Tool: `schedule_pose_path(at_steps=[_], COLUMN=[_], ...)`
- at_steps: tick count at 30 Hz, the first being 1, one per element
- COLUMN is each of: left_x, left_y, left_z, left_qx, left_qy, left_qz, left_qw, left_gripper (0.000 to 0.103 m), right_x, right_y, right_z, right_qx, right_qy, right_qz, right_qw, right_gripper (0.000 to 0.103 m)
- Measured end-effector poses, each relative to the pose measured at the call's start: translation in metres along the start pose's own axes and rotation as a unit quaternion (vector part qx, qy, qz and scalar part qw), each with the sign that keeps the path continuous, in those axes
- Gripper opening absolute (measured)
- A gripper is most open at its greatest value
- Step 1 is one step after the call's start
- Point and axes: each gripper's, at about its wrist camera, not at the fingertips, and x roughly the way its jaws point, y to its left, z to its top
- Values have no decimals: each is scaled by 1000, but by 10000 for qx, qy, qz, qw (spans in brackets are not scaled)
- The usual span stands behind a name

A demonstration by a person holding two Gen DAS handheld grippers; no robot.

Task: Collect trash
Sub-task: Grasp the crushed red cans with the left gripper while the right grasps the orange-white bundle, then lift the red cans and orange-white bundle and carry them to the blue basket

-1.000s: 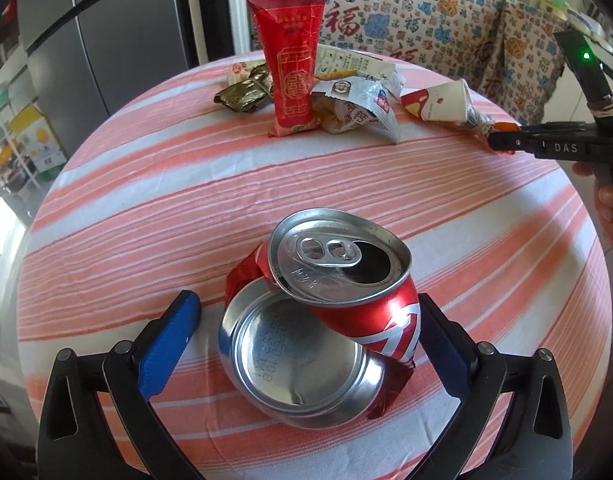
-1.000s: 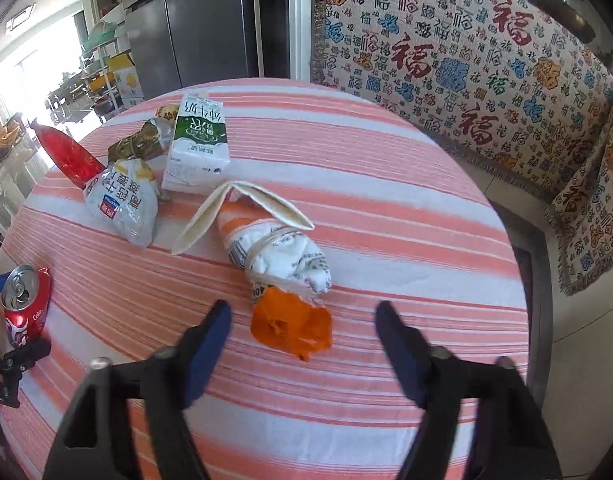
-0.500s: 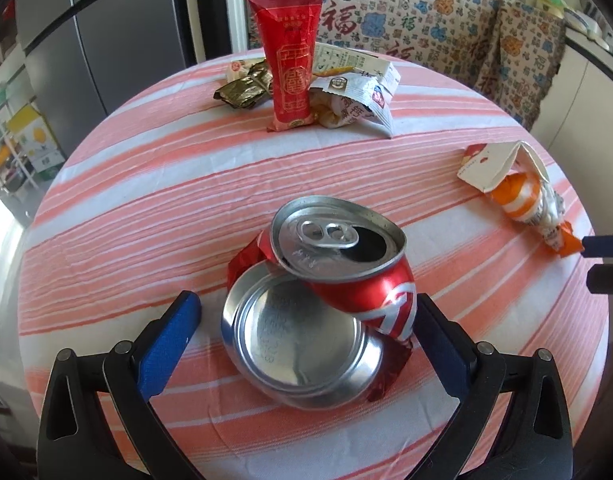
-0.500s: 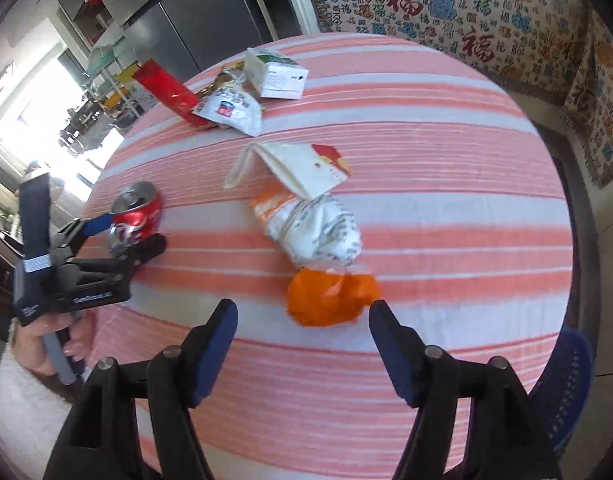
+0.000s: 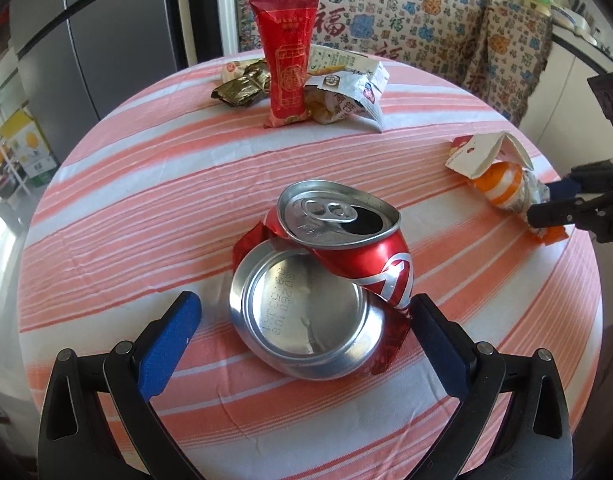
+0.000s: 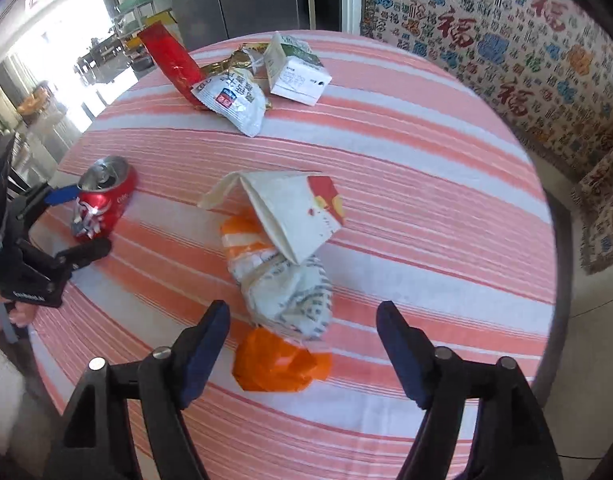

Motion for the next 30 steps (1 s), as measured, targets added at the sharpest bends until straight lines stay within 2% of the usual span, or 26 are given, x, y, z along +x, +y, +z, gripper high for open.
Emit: schedule_pose_path(at_steps=[1,4,7,9,12,13,16,17,18,20,21,22,26,30], left_x=[0,1,2,2,1,1,3,4,5,4,4,2,-12,-31], left_y=[-1,-2,-4,-4,-1,0,3,2,0,-6,-7,-8,-14,-23], left_z=[1,2,2,2,3,4,10,11,12,13,12,11,9,11], left_qx=[-7,18,73,70,-10,-73,-200,-187,-143,21,77,65,94,-77], left_qy=[0,20,47,53,36,17,-49,-51,-54,-112,-84,-91,-207,-357], left_qz=[-3,41,83,85,16,-28,-184,-199,-165,16,13,-76,-129,-401], left_qw=[10000,10000,9999,9999,10000,10000,9996,9996,9997,9999,9999,9999,9997,9985], left_gripper=[102,102,102,102,102,102,102,101,99,83,83,83,82,82], right_x=[1,-6,-21,-27,-22,-20,-19,-19,-17,-9,-7,-6,-21,-41], right_y=[3,26,44,46,47,46,44,45,47,50,52,54,53,43], right_z=[-1,-15,-34,-44,-49,-48,-41,-38,-35,-31,-31,-32,-38,-47], right_qx=[85,201,374,498,319,294,250,174,87,-72,-174,-247,-18,281], right_qy=[47,191,221,200,276,318,290,294,383,545,577,622,363,-4], right_qz=[199,485,551,375,8,-14,49,80,106,47,19,-6,12,50], right_qw=[9998,9984,9975,9979,9991,9991,9993,9994,9992,9985,9982,9978,9993,9996], right_gripper=[41,41,41,41,43,48,70,70,70,70,68,45,47,47])
